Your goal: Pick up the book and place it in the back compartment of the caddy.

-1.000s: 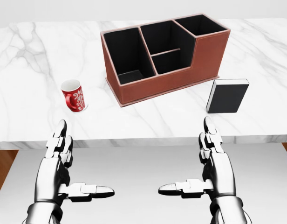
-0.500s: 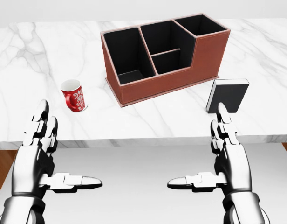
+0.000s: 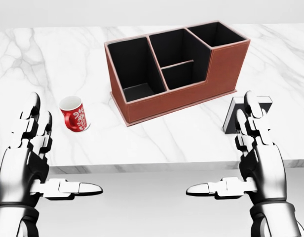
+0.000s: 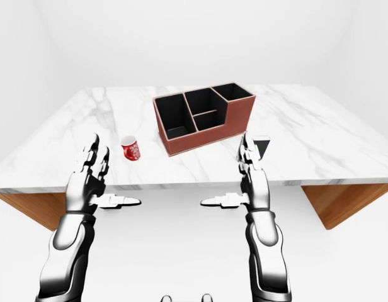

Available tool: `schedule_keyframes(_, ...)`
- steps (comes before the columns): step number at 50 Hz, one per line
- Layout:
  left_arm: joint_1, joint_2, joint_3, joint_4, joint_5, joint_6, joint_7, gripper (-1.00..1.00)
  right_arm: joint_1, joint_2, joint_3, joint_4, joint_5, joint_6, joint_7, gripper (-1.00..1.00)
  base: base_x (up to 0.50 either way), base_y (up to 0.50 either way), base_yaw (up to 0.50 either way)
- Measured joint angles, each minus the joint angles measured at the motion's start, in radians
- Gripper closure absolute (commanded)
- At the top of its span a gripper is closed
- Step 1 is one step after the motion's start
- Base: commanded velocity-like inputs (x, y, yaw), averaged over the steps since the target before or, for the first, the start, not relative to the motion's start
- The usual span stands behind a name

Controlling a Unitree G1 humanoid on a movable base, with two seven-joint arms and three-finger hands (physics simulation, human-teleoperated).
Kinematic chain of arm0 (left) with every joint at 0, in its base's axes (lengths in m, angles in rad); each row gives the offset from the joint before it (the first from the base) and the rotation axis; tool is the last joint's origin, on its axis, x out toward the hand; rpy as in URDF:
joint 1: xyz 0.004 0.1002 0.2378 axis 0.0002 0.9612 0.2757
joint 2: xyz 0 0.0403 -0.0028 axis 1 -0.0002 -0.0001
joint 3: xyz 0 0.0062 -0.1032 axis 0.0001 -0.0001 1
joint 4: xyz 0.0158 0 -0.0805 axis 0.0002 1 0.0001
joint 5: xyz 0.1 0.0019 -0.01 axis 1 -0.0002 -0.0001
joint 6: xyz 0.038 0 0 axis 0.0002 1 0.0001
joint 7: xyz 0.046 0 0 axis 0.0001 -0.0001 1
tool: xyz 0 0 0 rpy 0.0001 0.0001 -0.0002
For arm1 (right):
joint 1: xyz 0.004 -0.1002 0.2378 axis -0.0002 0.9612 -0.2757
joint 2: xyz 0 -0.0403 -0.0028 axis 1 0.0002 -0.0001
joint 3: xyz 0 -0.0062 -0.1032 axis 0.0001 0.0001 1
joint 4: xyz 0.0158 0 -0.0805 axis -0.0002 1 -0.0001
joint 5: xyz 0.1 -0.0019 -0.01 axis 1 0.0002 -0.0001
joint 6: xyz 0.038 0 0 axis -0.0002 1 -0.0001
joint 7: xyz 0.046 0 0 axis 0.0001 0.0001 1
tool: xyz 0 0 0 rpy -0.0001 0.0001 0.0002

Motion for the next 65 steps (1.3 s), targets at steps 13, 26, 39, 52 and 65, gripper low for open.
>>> schedule_keyframes(13, -0.001, 0.0, 0.003, -0.011, -0.001, 0.0, -0.003, -1.0, 0.001, -0.002, -0.014, -0.034, 0.003, 0.0, 0.015, -1.0, 0.5, 0.0, 0.0)
schedule_keyframes(26, 0.0, 0.0, 0.003, -0.014, -0.001, 0.0, -0.004, -1.0, 0.005, -0.002, -0.013, -0.047, -0.003, 0.0, 0.022, -1.0, 0.5, 0.0, 0.0)
schedule_keyframes(39, 0.002, 0.0, 0.003, -0.018, -0.001, 0.0, -0.004, -1.0, 0.006, -0.001, -0.012, -0.045, -0.009, 0.0, 0.023, -1.0, 0.5, 0.0, 0.0)
schedule_keyframes(52, 0.0, -0.001, 0.002, -0.015, -0.001, 0.0, -0.004, -1.0, -0.001, 0.0, -0.007, -0.032, -0.034, 0.0, 0.006, -1.0, 0.12, 0.0, 0.0)
schedule_keyframes(65, 0.005, 0.0, 0.002, -0.016, -0.001, 0.0, -0.005, -1.0, 0.011, 0.0, -0.007, -0.04, -0.021, 0.0, 0.023, -1.0, 0.42, 0.0, 0.0)
